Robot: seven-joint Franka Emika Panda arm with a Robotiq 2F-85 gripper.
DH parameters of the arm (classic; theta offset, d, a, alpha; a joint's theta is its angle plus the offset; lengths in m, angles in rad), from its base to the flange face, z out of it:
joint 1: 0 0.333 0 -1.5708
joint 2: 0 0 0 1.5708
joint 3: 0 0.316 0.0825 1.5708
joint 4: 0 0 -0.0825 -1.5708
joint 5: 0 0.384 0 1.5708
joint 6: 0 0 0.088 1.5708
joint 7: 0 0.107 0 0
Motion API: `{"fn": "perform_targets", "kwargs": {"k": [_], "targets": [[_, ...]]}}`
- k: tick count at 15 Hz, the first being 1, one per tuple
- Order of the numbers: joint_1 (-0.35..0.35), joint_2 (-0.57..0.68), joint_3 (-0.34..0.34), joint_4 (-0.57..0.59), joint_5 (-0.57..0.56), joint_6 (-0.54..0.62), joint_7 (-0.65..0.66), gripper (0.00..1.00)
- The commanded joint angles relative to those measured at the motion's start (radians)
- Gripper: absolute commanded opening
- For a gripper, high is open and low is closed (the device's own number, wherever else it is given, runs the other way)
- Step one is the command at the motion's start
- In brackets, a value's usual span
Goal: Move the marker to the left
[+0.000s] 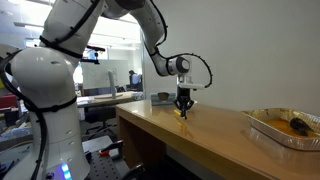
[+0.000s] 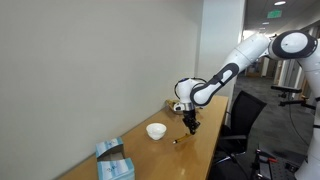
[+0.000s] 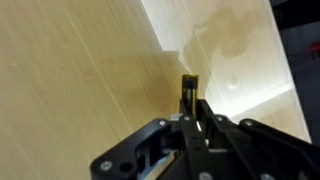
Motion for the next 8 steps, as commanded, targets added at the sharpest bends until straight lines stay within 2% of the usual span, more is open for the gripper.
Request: {"fn": "perform_targets", "kwargs": {"k": [1,4,8], "targets": [[0.015,-0.009,0.016,-0.025,0.046,0.069,0.029,0.03],[0.024,-0.012,0.039,-0.038,0.095,0.089,0.035,0.03],[0.049,-0.013,0.036,-0.070,0.067,0.120,0.035,0.03]]}}
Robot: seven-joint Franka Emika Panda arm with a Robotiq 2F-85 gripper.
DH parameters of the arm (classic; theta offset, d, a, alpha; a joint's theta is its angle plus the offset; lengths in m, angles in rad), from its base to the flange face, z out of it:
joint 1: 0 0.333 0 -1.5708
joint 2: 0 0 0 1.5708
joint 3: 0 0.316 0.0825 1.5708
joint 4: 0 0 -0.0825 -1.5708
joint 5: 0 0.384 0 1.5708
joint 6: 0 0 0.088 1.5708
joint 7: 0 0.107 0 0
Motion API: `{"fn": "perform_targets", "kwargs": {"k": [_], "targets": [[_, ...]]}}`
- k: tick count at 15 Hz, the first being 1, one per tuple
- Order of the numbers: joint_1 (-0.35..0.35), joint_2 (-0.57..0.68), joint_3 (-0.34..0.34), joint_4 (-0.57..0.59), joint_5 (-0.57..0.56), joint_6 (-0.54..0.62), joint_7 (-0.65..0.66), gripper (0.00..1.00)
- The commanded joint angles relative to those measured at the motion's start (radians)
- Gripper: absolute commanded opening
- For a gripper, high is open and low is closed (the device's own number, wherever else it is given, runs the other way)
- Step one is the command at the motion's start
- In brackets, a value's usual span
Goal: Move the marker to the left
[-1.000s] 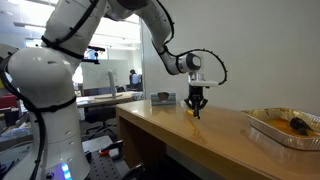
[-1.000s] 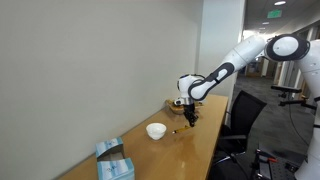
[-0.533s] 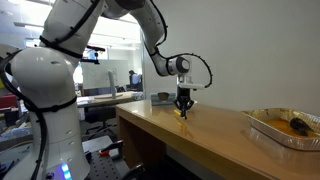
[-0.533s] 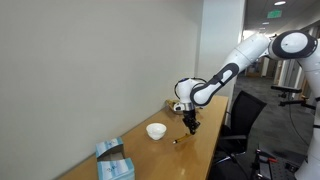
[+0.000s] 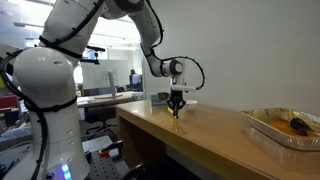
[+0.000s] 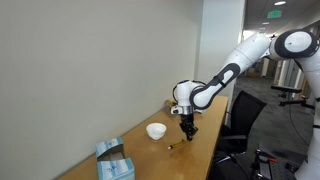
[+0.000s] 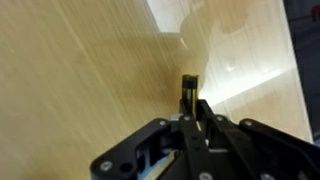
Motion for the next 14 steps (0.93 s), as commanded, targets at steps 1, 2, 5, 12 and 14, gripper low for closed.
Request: {"fn": "perform_targets", "kwargs": {"k": [1,2,5,12,14], "targets": [[0.023,-0.016,-0.008,-0.052,-0.039,0.068,0.017,0.03],[0.028,-0.016,-0.009,-0.060,-0.050,0.078,0.019,0.03],[0.039,-0.021,-0.008,-0.080,-0.107,0.097,-0.011,0.03],[0.053,-0.054,-0.009,-0.138,-0.262,0.147,-0.067,0.03],[0.052,-0.057,-0.008,-0.145,-0.272,0.153,-0.073,0.03]]}}
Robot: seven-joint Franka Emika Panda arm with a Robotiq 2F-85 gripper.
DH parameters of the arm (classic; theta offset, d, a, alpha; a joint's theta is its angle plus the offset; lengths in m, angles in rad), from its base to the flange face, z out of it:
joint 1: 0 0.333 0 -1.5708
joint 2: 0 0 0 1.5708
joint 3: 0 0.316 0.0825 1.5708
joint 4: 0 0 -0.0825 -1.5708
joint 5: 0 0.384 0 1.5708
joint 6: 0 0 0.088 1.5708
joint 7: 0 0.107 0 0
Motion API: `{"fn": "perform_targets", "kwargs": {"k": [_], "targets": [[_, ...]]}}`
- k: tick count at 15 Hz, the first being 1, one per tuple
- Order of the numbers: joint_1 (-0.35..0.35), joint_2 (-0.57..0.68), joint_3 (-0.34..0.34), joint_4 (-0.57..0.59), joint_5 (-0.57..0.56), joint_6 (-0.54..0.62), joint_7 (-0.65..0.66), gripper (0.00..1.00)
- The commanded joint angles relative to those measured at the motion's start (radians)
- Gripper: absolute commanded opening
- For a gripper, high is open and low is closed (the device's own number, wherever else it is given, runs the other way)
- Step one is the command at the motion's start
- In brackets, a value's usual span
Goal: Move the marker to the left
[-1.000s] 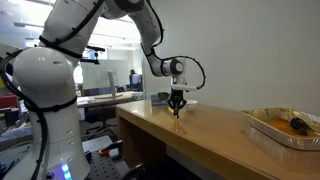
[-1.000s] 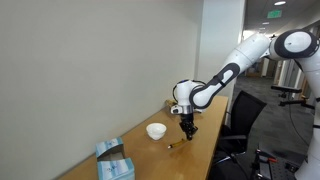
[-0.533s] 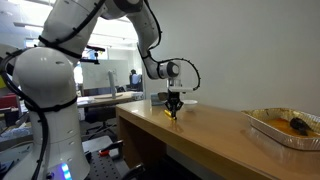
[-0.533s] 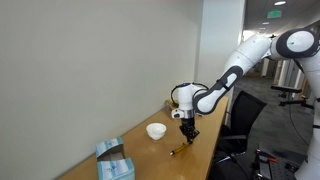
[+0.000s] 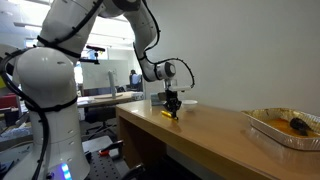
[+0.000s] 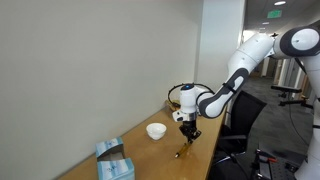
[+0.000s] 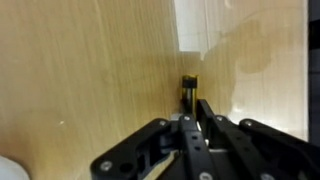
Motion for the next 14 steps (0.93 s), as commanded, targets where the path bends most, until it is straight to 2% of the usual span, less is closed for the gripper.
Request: {"fn": "perform_targets", "kwargs": {"k": [1,3,8,10,14], "targets": [[0.001,-0.029,-0.008,-0.046,-0.022,0.041,-0.021,0.38],[-0.008,-0.036,0.001,-0.051,0.001,0.022,-0.038,0.45],[-0.026,-0.085,0.002,-0.084,0.016,0.044,-0.059,0.84],[-0.047,-0.131,0.009,-0.098,0.066,0.040,-0.070,0.98],[-0.084,-0.235,-0.006,-0.095,0.257,-0.050,-0.096,1.00]]}}
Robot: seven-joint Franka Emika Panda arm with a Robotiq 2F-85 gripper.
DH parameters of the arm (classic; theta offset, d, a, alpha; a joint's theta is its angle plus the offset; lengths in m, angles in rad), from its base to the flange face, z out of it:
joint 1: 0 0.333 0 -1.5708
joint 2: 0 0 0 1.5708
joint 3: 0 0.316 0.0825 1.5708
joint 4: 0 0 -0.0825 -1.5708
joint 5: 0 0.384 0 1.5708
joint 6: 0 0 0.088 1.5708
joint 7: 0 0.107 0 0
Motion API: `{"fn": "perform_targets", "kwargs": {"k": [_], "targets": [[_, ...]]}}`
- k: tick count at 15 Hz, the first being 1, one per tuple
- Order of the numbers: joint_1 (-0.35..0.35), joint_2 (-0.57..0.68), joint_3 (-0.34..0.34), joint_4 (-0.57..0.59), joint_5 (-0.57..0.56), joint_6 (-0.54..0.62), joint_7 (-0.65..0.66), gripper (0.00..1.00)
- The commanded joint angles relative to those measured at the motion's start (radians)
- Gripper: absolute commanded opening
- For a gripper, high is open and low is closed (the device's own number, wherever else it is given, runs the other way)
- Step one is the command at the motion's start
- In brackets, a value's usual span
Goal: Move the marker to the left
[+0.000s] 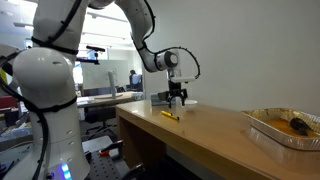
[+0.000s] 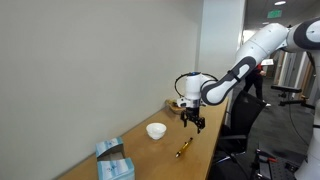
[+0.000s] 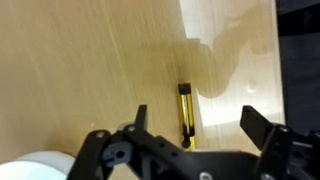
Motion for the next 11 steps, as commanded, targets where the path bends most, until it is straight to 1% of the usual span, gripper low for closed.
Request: {"fn": "perform_targets", "kwargs": {"k": [1,3,5,7,11], "targets": [[-0.030,-0.110,-0.010,-0.031,0.163,-0.070,-0.038,1.00],[-0.036,-0.154,-0.029,-0.027,0.248,-0.097,-0.052,1.00],[-0.027,-0.194,-0.051,-0.022,0.308,-0.127,-0.049,1.00],[-0.018,-0.224,-0.068,-0.024,0.339,-0.136,-0.049,1.00],[-0.004,-0.247,-0.089,-0.026,0.352,-0.144,-0.056,1.00]]}}
